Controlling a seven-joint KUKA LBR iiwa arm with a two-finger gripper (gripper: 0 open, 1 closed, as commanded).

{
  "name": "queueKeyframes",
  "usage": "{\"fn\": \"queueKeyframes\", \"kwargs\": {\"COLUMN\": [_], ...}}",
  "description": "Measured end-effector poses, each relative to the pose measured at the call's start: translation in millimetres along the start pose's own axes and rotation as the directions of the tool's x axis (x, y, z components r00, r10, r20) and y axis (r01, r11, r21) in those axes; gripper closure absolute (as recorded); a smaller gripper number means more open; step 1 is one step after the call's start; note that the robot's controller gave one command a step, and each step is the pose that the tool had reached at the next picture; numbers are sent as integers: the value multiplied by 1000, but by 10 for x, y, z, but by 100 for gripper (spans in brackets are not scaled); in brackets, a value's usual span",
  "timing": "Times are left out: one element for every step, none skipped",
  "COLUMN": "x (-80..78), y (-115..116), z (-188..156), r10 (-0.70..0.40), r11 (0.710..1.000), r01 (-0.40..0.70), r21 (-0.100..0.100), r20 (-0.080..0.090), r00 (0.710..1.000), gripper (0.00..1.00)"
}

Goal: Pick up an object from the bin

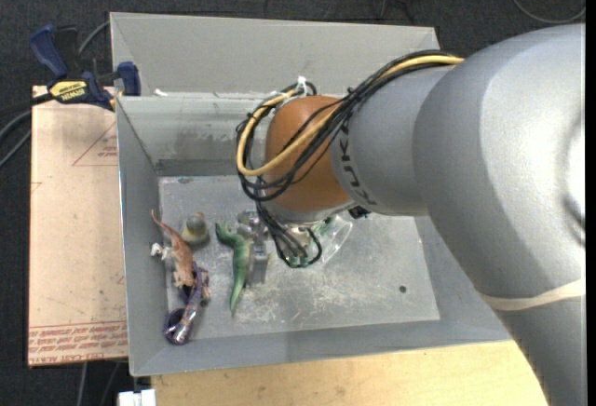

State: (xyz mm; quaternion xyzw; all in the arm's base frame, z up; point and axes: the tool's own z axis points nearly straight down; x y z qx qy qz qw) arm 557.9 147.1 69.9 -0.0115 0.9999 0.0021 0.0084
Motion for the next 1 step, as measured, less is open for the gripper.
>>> {"fn": "queueKeyframes", "kwargs": {"x": [30], "y": [41], "z": [-50], "r10": [0], "r11": [1000], "r01": [0], "r21": [0], "r20": [-1], "r00": [1000], "gripper": [100]}}
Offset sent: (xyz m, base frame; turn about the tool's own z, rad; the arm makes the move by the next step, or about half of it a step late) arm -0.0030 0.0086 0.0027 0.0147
